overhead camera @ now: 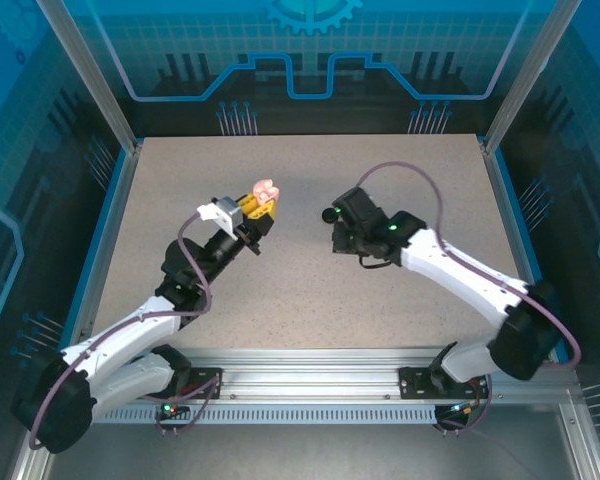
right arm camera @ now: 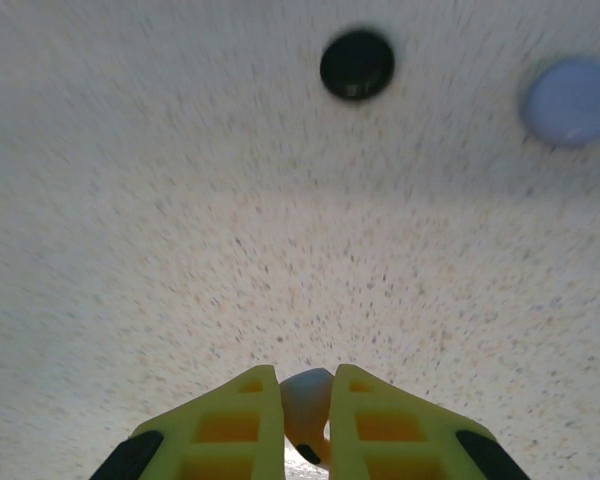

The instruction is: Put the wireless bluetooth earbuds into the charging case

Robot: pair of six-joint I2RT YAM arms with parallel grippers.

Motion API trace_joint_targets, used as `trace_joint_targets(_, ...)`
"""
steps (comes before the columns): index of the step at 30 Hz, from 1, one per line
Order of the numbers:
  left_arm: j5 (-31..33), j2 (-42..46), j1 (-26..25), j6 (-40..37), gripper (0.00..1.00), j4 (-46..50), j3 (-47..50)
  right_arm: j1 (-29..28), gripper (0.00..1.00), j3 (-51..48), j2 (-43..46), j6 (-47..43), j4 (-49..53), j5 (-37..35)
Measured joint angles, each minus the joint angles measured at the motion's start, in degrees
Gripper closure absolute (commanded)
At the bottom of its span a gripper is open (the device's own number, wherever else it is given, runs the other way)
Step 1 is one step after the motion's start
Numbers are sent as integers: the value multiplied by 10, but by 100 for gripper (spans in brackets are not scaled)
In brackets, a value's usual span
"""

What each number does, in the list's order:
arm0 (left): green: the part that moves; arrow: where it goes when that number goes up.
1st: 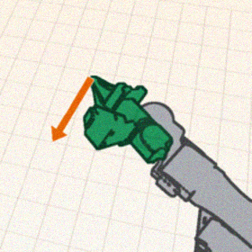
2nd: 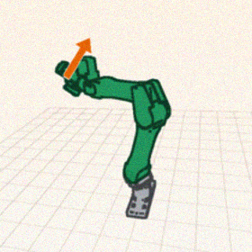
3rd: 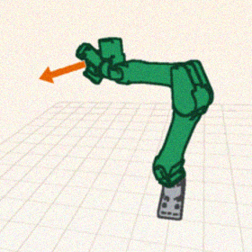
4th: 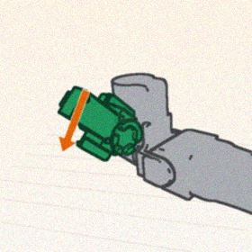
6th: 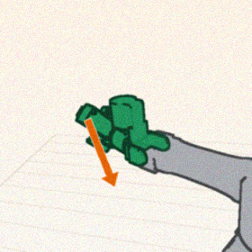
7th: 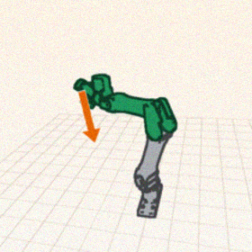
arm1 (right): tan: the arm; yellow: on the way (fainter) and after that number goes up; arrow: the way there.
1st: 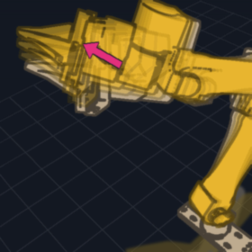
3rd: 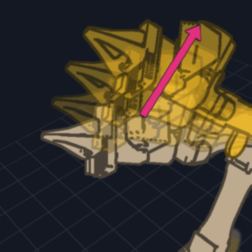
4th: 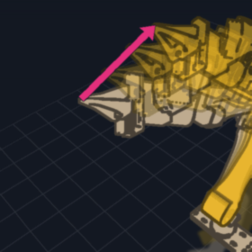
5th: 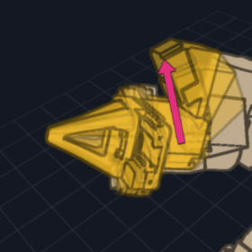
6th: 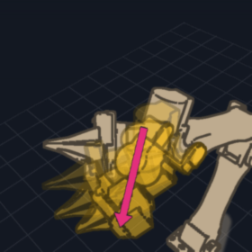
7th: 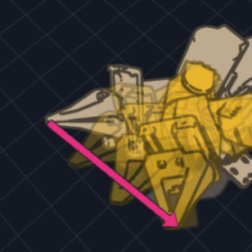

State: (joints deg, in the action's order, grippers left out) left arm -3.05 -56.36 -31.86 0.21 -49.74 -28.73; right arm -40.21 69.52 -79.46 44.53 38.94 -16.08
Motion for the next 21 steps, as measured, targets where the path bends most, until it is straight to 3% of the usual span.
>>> trace_joint_targets(9,0,-14,-53,-58,100,2,-14,46,87,79,103,-32,-4,6)
trace_joint_targets(21,0,-102,-89,-83,100,-12,-64,45,87,152,111,-55,-68,59)
